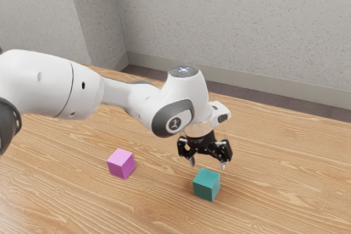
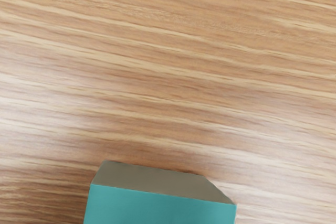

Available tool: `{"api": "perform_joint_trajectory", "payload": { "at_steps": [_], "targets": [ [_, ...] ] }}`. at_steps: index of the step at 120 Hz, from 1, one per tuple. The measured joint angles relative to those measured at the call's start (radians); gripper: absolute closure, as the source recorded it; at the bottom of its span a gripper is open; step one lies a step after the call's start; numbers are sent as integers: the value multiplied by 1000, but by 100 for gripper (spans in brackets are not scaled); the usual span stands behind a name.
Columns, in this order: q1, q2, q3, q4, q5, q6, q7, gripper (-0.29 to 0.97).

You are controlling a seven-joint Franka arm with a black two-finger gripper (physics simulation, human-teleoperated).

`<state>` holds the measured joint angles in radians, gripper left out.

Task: Pick up the blue block with one arm, and put the blue block on the pink block with one arm

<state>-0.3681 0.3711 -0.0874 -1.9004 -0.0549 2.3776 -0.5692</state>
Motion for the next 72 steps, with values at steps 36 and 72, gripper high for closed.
{"api": "perform_joint_trajectory", "payload": {
  "at_steps": [36,72],
  "targets": [
    [-3,13,0,-39,-6,28,76,0],
    [-16,37,0,-44,-6,43,130,0]
  ]
}}
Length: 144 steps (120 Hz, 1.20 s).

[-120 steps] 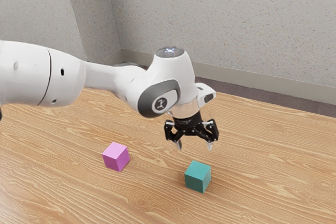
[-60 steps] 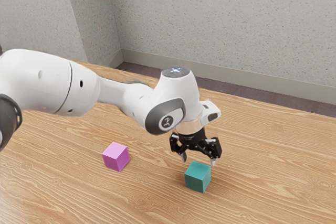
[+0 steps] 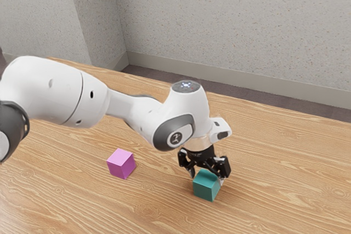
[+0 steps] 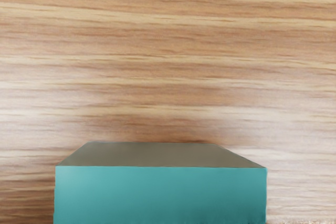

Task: Pick up the blue block with one arm, and put the blue block on the pink block with one arm

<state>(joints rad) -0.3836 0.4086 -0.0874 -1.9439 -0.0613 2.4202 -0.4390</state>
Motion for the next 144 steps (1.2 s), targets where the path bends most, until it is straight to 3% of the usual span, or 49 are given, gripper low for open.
{"api": "perform_joint_trajectory", "payload": {
  "at_steps": [86,144],
  "targets": [
    [-8,17,3,3,35,-43,80,1],
    [-15,32,2,2,42,-58,107,11]
  ]
}}
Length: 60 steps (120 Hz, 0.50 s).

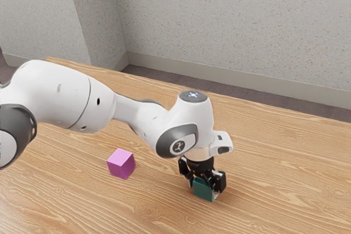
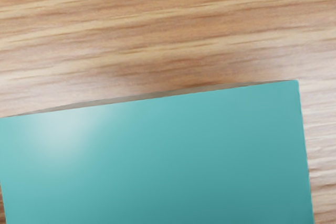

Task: Pick up the blue block with one arm, and put the blue block on the pink block with one arm

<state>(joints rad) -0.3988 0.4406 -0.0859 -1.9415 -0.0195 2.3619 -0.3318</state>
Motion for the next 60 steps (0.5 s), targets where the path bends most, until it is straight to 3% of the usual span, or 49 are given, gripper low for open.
{"api": "perform_joint_trajectory", "payload": {
  "at_steps": [60],
  "targets": [
    [1,4,3,11,-1,0,11,17]
  ]
}}
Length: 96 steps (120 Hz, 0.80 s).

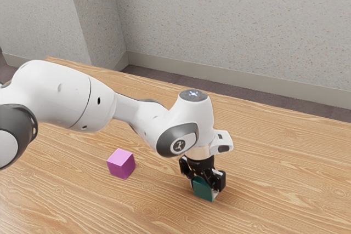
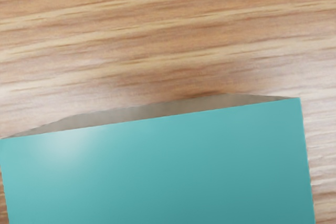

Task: Pick up the blue block with one arm, and put the blue block on the pink block with one arm

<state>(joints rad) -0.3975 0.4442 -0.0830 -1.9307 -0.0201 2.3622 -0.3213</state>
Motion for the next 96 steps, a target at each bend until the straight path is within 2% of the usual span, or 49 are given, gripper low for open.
{"api": "perform_joint_trajectory", "payload": {
  "at_steps": [49,96],
  "targets": [
    [3,13,2,28,4,4,8,17],
    [3,12,2,28,7,5,9,26]
  ]
}}
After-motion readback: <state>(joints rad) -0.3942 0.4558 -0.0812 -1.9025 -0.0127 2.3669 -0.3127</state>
